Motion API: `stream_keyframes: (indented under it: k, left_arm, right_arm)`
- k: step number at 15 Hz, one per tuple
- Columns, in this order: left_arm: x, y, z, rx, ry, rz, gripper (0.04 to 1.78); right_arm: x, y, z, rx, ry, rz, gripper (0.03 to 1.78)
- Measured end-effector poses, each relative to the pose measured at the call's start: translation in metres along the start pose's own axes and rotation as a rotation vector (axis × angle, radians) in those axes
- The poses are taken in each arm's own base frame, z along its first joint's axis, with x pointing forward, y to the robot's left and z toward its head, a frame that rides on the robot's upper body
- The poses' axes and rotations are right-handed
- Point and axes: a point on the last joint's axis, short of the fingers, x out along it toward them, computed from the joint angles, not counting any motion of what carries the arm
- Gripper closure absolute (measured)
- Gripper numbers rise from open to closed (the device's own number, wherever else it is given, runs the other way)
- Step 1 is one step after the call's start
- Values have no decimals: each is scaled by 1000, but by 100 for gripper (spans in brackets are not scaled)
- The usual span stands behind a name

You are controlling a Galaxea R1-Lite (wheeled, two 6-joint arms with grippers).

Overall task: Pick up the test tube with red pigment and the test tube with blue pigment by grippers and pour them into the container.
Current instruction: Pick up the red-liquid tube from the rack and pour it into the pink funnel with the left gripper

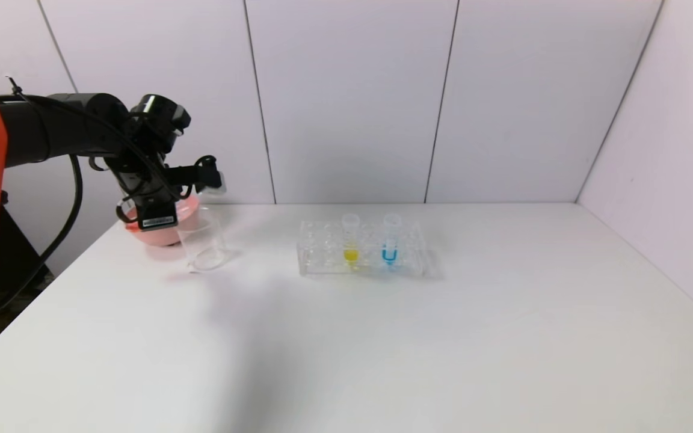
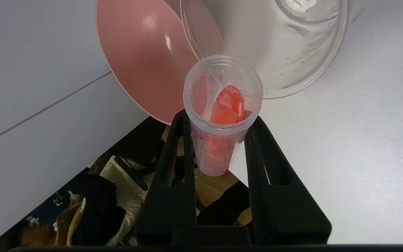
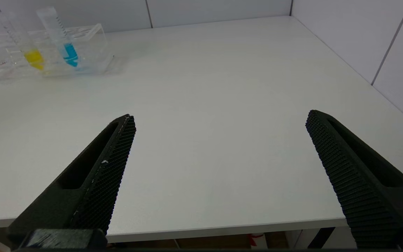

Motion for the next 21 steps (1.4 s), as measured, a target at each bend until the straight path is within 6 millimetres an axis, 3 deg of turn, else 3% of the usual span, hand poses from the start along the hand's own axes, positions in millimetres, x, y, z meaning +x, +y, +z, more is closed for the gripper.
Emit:
stream_keyframes:
  k: [21]
  left_arm:
    - [2, -4, 11, 47, 117, 71, 138]
  right_arm:
    - [0, 0, 0, 0, 0, 0, 4]
